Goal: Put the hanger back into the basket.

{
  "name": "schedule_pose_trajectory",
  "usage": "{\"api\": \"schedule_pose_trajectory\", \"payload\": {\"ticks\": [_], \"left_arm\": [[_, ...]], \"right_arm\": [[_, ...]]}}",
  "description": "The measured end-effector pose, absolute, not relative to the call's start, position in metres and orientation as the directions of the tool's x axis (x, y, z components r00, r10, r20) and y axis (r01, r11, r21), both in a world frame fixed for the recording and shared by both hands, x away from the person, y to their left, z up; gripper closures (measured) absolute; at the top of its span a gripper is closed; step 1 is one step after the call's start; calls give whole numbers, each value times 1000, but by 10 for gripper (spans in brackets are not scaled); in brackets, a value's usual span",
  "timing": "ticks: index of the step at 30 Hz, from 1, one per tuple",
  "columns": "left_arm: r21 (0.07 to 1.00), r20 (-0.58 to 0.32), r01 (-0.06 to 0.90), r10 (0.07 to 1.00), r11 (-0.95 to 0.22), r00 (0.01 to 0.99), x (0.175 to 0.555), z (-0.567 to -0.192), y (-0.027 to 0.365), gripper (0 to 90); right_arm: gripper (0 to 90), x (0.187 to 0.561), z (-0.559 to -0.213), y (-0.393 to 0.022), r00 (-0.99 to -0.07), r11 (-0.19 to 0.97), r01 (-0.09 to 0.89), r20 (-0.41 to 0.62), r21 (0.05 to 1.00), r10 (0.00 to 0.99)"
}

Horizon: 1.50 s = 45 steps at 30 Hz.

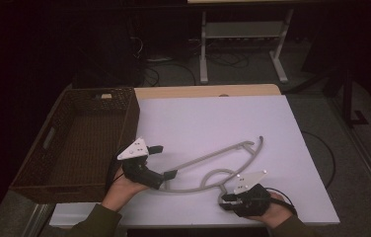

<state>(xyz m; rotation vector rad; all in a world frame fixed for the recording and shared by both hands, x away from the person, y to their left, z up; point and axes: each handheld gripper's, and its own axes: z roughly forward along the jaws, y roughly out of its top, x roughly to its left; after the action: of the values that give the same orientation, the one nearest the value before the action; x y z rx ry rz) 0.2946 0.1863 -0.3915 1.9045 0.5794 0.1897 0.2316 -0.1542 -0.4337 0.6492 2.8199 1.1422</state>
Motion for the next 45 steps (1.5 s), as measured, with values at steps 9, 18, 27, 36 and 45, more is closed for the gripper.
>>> {"api": "schedule_pose_trajectory", "payload": {"ticks": [9, 18, 27, 36, 45], "left_arm": [[903, -135, 303, 468, -305, 873, 296, -392, 182, 8], [901, -132, 292, 437, -322, 890, 303, -393, 172, 8], [898, -123, 285, 431, -335, 894, 302, -394, 170, 8], [884, -120, 286, 412, -370, 903, 300, -398, 167, 8], [802, -45, 219, 309, -555, 950, 292, -418, 133, 16]], "right_arm": [[706, 226, -440, -156, -922, 676, 356, 123, 645, 367], [778, 225, -445, -159, -933, 692, 304, 56, 655, 356], [788, 229, -444, -162, -937, 691, 289, 47, 663, 346], [789, 235, -429, -163, -935, 632, 302, 91, 714, 343], [789, 235, -422, -161, -930, 605, 317, 113, 730, 350]]}}
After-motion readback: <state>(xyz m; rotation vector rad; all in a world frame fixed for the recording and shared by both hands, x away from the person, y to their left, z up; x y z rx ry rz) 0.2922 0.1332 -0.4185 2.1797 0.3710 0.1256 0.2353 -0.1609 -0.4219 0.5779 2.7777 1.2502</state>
